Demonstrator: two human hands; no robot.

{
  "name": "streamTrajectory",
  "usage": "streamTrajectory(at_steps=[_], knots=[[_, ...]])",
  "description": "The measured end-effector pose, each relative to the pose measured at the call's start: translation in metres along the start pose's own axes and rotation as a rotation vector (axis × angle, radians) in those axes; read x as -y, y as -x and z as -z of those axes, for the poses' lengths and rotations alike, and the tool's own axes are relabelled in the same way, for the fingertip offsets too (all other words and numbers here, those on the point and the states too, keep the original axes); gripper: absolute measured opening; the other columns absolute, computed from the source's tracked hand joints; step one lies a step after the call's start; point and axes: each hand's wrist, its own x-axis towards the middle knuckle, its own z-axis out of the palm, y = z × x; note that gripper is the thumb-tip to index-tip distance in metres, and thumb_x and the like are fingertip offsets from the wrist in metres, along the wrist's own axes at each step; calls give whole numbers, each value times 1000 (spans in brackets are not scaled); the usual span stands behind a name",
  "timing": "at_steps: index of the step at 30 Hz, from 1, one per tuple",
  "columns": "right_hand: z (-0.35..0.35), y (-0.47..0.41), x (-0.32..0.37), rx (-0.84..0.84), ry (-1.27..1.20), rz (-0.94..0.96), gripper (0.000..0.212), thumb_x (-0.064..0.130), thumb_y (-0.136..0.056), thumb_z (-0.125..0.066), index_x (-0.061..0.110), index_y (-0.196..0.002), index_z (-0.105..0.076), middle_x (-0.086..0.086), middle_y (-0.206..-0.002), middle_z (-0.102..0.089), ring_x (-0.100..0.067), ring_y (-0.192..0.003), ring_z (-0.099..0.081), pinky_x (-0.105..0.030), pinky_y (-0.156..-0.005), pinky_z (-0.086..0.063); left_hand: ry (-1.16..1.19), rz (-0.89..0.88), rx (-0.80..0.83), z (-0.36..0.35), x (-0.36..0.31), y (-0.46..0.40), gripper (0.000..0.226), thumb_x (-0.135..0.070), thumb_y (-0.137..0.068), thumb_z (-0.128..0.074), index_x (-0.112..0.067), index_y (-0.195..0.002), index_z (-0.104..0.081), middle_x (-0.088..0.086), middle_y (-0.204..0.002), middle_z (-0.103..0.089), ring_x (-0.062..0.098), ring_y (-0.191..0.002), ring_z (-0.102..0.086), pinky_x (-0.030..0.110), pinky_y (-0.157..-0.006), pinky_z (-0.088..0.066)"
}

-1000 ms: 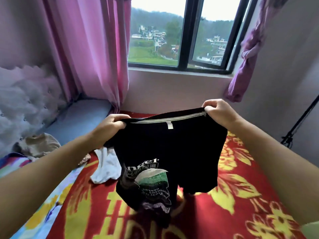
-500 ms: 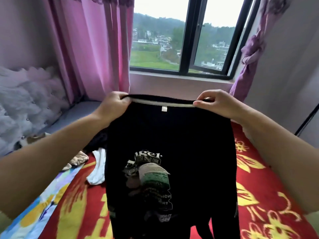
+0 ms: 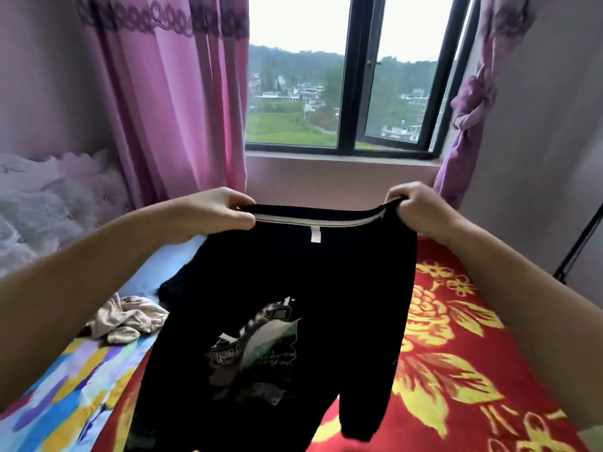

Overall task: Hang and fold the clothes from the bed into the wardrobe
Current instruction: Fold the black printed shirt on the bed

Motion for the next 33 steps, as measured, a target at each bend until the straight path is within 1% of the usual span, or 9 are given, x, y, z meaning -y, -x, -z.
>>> streamTrajectory(at_steps=[4, 9, 13, 19, 22, 24, 27, 29, 33], knots=[[2, -4, 44, -90, -33, 107, 33, -7, -69, -40, 18, -66, -62, 7, -63, -55, -5, -60, -47, -14, -53, -36, -28, 121, -13, -41, 11, -13, 11, -14, -78, -59, -7, -70, -60, 1, -57, -48, 13, -50, -47, 20, -45, -41], [6, -6, 24, -89, 142, 38, 28, -1, -73, -47, 19, -78, -66, -2, -79, -62, -20, -82, -57, -24, -71, -43, -74, 104, -446, -42, 44, -37, 25, -11, -74, -58, -13, -55, -42, 5, -53, -37, 19, -45, -43, 30, -47, -45], [15, 10, -10, -104, 201, -42, 23, 2, -77, -50, 15, -83, -68, -5, -83, -64, -22, -82, -56, -25, -71, -40, -143, 89, -539, -15, 31, -48, 26, -11, -73, -59, -16, -58, -38, 2, -56, -40, 19, -54, -42, 29, -54, -39], [41, 19, -16, -29, -164, -32, 33, -8, -82, -48, 19, -68, -61, 16, -47, -54, 0, -44, -47, -9, -44, -35, -44, 8, -512, -2, 22, -47, 13, -10, -86, -58, -16, -74, -59, 1, -64, -56, 18, -63, -53, 25, -63, -46], [56, 23, -15, 207, -283, -37, 12, 24, -85, -61, 14, -85, -67, 6, -71, -64, -5, -65, -58, -14, -60, -44, 275, 3, -444, -8, 20, -39, 25, -5, -93, -47, -14, -73, -59, -3, -56, -53, 6, -47, -51, 14, -46, -43], [65, 27, -17, 403, -275, -28, 62, 60, -63, -74, 11, -100, -67, -5, -89, -66, -15, -79, -60, -22, -70, -47, 415, 57, -444, -14, 20, -35, 28, -9, -94, -42, -16, -71, -54, -1, -54, -47, 2, -36, -45, 13, -36, -37], [75, 33, -15, 683, -273, -54, 78, 57, -56, -81, 11, -117, -64, -14, -116, -66, -28, -102, -64, -37, -91, -49, 527, 47, -406, -14, 17, -23, 26, -10, -94, -39, -10, -75, -55, -4, -44, -49, 3, -30, -44, 11, -31, -32], [85, 35, -13, 811, -256, -38, 65, 44, -55, -87, 8, -107, -69, -15, -108, -69, -28, -95, -67, -32, -85, -54, 506, -35, -274, -4, 16, -14, 18, -22, -84, -52, -6, -82, -61, 2, -53, -53, 3, -35, -48, 12, -33, -37], [94, 32, -19, 657, -339, -76, 65, 53, -38, -91, 9, -84, -77, -9, -81, -73, -17, -67, -69, -21, -63, -57, 321, -103, 28, 22, 15, -5, 67, -61, -47, -82, -15, -95, -74, 5, -79, -68, 12, -63, -63, 16, -53, -51]])
